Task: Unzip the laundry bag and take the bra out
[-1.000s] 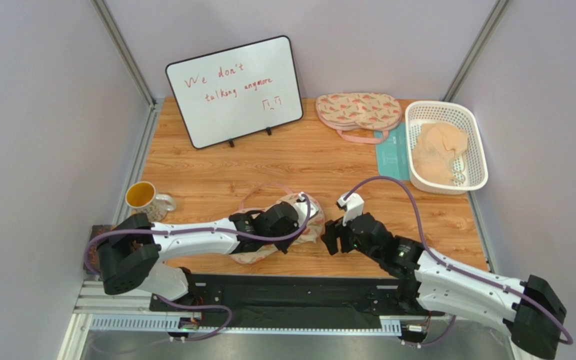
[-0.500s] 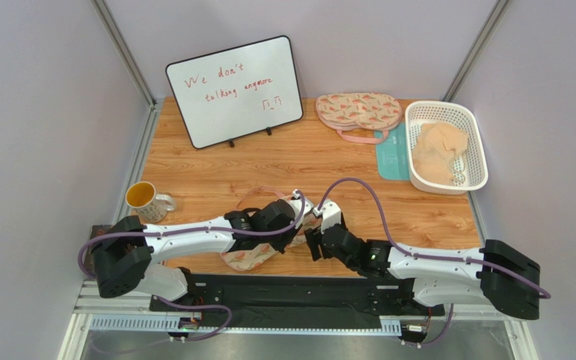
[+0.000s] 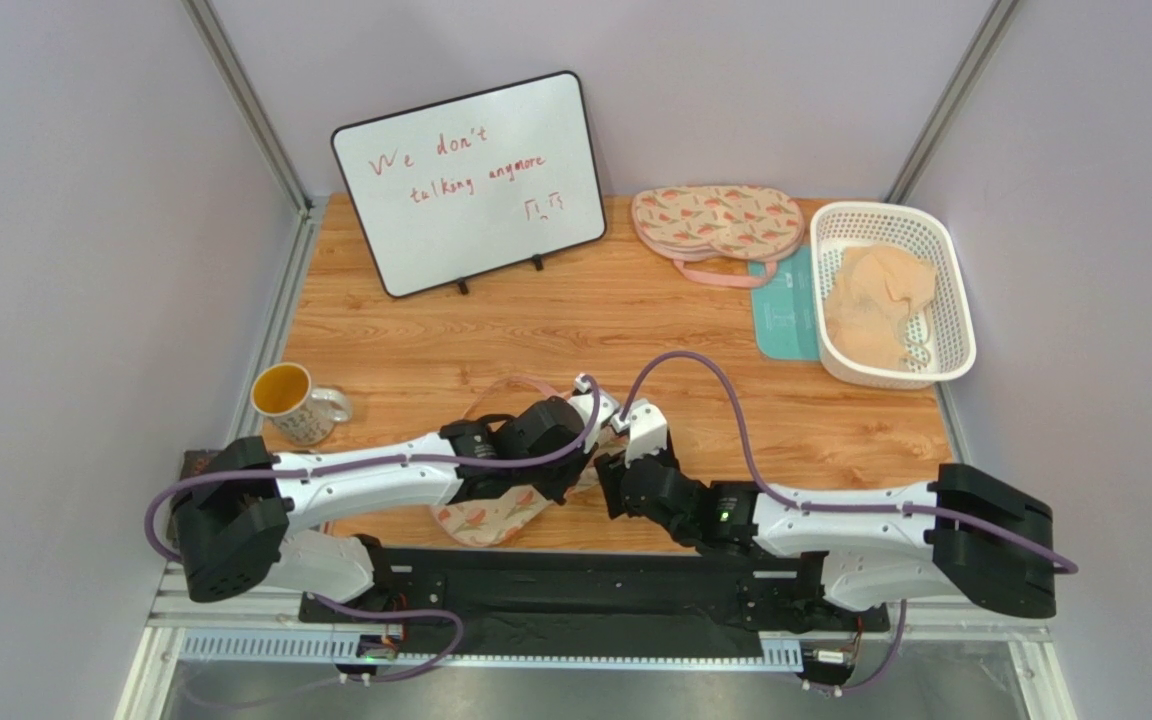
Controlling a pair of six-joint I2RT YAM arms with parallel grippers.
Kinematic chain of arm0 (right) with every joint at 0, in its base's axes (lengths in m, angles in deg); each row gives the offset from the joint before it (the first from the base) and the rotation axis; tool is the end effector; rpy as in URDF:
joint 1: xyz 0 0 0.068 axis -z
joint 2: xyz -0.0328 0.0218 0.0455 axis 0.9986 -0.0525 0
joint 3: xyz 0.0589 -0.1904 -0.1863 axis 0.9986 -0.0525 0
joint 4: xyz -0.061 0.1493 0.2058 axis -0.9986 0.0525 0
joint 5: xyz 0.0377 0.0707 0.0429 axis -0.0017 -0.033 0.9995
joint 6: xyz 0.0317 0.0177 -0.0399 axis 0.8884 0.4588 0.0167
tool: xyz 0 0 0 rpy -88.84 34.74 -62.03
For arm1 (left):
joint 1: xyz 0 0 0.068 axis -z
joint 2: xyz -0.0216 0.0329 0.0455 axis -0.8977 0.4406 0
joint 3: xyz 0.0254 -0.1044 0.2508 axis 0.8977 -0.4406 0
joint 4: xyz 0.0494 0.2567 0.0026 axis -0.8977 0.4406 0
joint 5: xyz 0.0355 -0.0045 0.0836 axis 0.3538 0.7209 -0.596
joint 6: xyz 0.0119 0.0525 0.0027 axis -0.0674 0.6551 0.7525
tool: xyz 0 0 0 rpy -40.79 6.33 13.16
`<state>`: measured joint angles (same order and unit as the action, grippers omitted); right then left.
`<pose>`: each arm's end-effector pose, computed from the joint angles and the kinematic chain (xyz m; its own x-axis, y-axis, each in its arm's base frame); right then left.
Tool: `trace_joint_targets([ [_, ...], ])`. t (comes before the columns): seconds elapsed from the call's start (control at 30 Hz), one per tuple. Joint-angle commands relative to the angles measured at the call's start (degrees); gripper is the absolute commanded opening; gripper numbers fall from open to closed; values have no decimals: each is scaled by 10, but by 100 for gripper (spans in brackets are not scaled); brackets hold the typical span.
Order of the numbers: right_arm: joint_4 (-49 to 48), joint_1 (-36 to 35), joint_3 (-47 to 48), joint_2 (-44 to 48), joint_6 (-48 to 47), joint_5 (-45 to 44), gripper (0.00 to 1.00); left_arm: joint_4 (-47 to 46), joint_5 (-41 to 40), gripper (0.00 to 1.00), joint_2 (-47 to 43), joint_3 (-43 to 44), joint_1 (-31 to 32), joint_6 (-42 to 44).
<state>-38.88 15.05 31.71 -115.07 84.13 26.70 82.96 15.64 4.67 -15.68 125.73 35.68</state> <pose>0.0893 0.2110 0.1704 -0.4949 -0.2786 -0.8231 -0.5028 0.8644 0.0097 0.1281 -0.2333 0.2012 -0.6245 0.4633 -0.6288 0.6843 0.7126 -0.1546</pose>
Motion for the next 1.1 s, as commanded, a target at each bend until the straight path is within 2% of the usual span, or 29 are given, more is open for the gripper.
trace_joint_targets([
  [0.0,-40,-3,-18,31,18,-9,65,3,10,0,-19,29,4,3],
  [0.23,-37,-3,-9,28,-17,17,61,13,2,0,-21,41,4,3],
  [0.4,-44,-7,-15,15,-17,5,61,17,7,0,-20,43,4,3],
  [0.7,-44,-7,1,-24,-32,-24,52,20,11,0,-26,36,4,0],
  [1.07,-86,-7,-12,-1,-54,-20,45,19,19,0,-22,29,4,-4],
])
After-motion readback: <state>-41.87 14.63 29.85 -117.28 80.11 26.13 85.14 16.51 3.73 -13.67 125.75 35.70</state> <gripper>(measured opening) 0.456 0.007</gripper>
